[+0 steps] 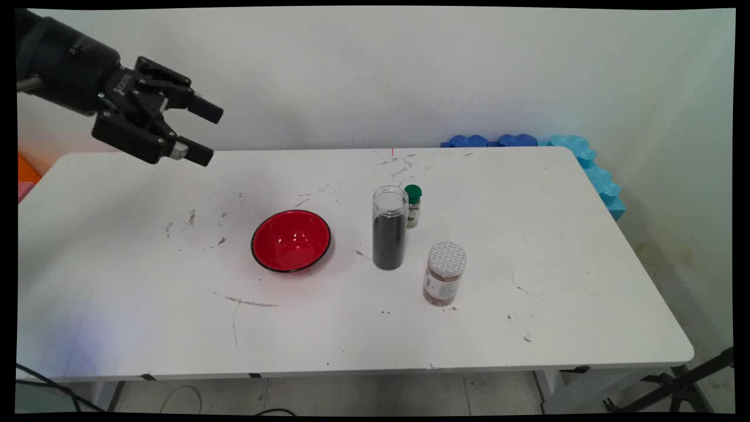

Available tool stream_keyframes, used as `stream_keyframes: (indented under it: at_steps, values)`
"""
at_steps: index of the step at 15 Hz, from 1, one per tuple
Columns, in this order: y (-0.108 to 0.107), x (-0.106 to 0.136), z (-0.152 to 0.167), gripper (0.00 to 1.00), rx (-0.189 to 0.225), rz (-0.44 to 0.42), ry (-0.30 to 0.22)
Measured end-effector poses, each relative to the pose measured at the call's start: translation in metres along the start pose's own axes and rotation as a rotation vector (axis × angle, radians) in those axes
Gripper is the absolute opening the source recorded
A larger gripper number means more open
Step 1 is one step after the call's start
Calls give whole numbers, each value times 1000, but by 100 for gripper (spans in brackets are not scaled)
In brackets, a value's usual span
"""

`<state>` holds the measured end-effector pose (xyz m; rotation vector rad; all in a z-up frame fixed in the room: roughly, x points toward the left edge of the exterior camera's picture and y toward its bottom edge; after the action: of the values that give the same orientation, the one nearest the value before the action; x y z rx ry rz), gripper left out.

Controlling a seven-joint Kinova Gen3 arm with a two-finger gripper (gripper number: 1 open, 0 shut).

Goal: Pick up the black seasoning powder from the table

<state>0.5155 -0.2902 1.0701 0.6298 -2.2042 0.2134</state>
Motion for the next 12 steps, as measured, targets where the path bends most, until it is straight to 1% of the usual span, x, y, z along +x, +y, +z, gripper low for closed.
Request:
stream_keyframes:
  at_steps: [4, 8, 12]
  values:
    - [-2, -11, 13, 100, 11, -21, -8]
    - [-1, -25, 39, 100, 32, -51, -20]
    - [1, -38, 73, 100, 61, -77, -30]
